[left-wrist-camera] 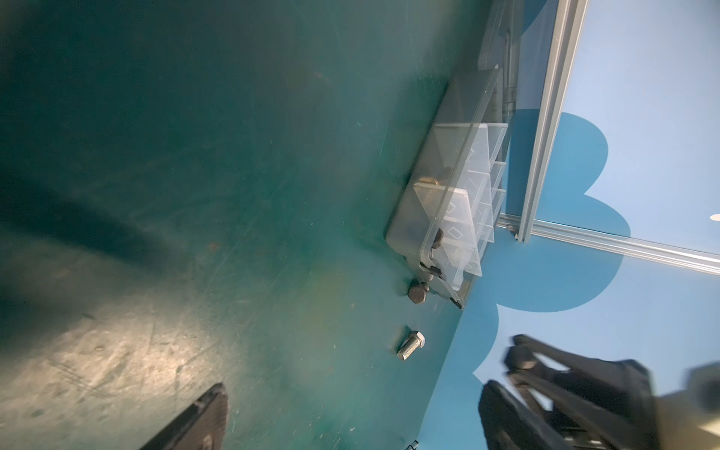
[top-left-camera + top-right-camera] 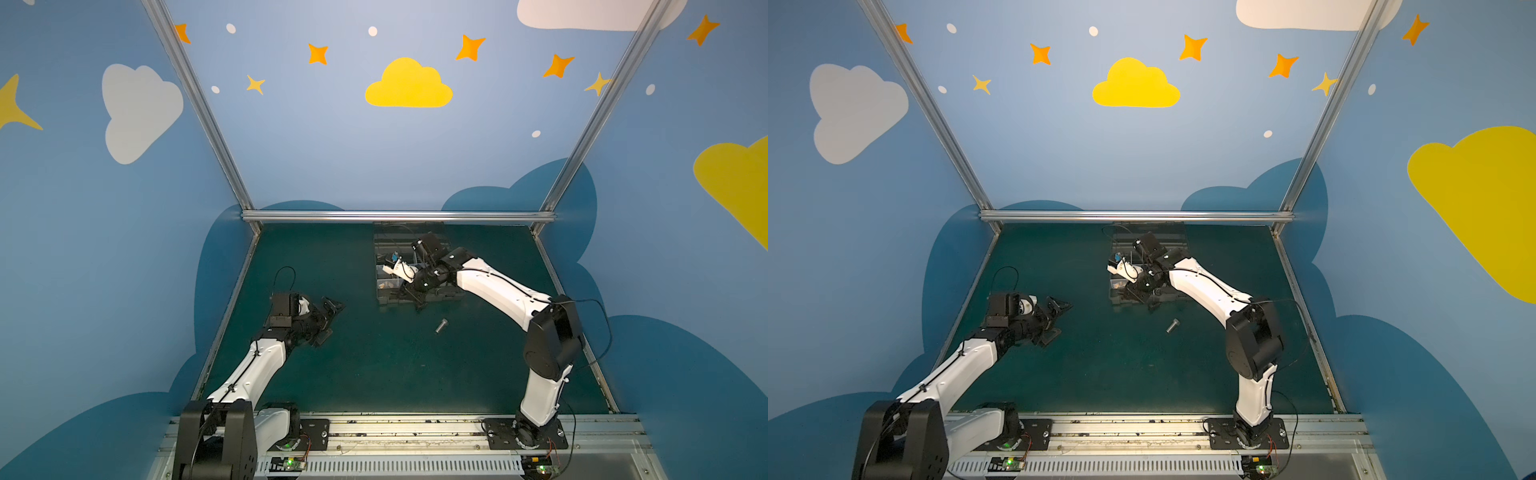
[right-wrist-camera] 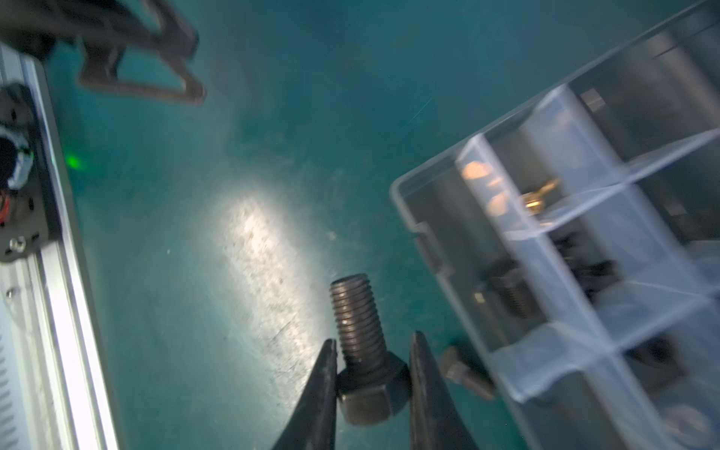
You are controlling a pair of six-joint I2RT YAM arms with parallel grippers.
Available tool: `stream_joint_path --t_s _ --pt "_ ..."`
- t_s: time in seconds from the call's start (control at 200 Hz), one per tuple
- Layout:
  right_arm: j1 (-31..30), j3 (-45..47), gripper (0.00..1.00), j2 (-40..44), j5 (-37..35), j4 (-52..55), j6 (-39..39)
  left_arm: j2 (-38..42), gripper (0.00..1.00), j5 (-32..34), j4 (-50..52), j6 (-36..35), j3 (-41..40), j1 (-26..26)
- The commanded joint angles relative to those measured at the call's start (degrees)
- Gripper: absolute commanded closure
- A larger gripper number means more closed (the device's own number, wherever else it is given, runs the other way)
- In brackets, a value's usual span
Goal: Sort the screws and nuts into containers
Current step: Place the screw into the container.
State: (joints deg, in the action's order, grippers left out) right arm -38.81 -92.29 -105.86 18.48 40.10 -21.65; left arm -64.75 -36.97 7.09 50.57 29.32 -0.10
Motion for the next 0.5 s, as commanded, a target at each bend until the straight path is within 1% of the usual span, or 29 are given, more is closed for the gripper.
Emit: stream_joint_path --t_s 0.0,0.125,0.275,0.295,0.496 --pt "2.07 -2.22 1.00 -0.28 -3.62 -1.59 1.80 0.72 0.00 -0.25 0.20 -0.66 -0.14 0.25" --pt "3.54 -5.05 1.00 -4.09 -7.66 -1.86 3.30 1.01 0.00 -0.44 0.11 -0.56 -0.34 0.25" --pt "4.24 -7.82 1.00 -9.66 -10.80 -1.03 3.64 1.46 0.00 -0.34 0.37 -0.40 -0.32 0.26" --pt "4.26 -8.09 1.00 -10.35 -11.18 -0.84 5.36 1.43 0.00 -0.31 0.42 -0.40 -0.32 0.26" --pt "4.17 -8.78 1.00 -14.30 -12.63 -0.17 6.23 1.42 0.00 -0.21 0.55 -0.56 -0.08 0.21"
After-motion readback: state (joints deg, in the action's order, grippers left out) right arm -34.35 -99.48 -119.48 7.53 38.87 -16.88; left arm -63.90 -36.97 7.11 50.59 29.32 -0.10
